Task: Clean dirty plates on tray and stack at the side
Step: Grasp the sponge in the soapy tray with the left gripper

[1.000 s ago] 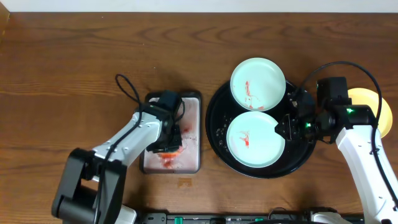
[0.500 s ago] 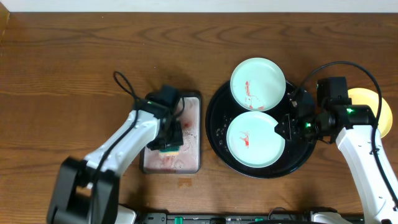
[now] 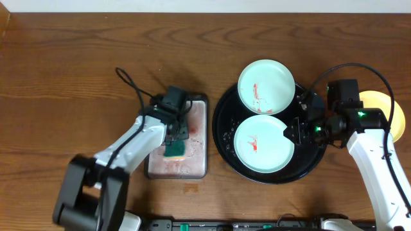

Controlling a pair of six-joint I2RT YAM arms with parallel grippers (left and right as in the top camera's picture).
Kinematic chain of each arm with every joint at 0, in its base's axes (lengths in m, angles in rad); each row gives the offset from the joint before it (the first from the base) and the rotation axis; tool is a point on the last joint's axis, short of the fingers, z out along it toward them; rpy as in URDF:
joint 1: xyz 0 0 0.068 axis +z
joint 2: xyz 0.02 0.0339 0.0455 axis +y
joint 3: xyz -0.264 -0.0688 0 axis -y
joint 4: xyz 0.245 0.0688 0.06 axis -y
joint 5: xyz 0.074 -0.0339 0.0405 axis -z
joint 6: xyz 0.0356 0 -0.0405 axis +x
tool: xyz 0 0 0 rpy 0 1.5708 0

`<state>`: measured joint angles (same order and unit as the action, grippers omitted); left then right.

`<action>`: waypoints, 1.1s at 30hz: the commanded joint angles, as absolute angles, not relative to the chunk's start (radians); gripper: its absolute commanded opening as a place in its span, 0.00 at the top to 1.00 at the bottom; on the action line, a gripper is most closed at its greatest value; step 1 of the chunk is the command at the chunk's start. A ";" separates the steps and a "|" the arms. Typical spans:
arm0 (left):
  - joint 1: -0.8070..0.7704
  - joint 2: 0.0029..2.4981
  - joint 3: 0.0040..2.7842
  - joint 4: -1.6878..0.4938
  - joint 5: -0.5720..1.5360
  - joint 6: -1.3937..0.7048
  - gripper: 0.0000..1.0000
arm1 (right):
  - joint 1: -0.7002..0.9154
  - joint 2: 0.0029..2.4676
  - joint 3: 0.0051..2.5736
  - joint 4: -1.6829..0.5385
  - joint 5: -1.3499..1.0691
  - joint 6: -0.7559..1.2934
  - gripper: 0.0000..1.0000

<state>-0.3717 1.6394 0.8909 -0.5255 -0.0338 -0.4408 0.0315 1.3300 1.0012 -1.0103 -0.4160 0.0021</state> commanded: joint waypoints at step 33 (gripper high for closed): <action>-0.371 1.634 0.838 -0.577 0.126 -0.445 0.93 | 0.047 1.320 0.989 -1.034 -0.360 0.008 0.67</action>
<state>-0.3695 1.6096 0.8463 -0.5713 0.1101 -0.4416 0.0315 1.3300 1.0004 -1.0325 -0.3977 0.0025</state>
